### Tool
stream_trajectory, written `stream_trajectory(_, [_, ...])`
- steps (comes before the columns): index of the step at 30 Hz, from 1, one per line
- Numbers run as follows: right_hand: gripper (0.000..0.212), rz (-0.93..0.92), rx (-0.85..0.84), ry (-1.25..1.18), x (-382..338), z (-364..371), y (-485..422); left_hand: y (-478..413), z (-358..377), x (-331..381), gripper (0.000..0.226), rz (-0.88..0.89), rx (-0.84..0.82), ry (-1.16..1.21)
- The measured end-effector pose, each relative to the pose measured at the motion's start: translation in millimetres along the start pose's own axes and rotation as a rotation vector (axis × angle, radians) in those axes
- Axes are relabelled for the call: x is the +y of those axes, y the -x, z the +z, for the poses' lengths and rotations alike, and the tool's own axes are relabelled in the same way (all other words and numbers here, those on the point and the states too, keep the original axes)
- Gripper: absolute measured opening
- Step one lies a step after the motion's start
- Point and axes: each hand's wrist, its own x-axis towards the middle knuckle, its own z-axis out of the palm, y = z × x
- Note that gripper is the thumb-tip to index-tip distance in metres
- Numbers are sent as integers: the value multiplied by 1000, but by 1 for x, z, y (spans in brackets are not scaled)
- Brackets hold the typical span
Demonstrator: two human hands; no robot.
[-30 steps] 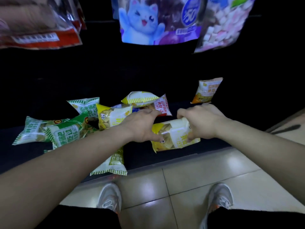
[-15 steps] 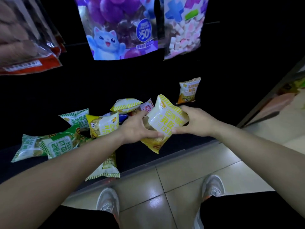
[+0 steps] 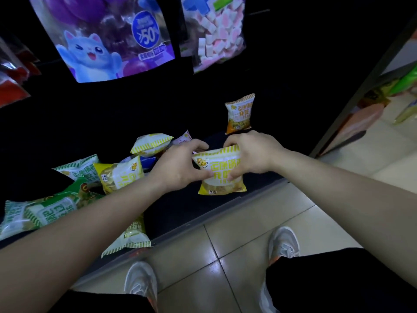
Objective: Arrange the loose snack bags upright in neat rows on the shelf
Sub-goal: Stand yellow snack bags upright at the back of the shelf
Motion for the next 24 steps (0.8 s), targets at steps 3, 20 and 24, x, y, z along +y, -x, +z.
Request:
stream_trajectory(3, [89, -7, -12, 31, 1, 3, -2, -9, 11, 10, 80, 9, -9, -278])
stream_trajectory(20, [80, 251, -84, 27, 126, 47, -7, -159, 92, 1, 68, -201, -88, -323])
stream_trajectory(24, [79, 288, -164, -11, 161, 82, -19, -225, 126, -1, 71, -176, -49, -339])
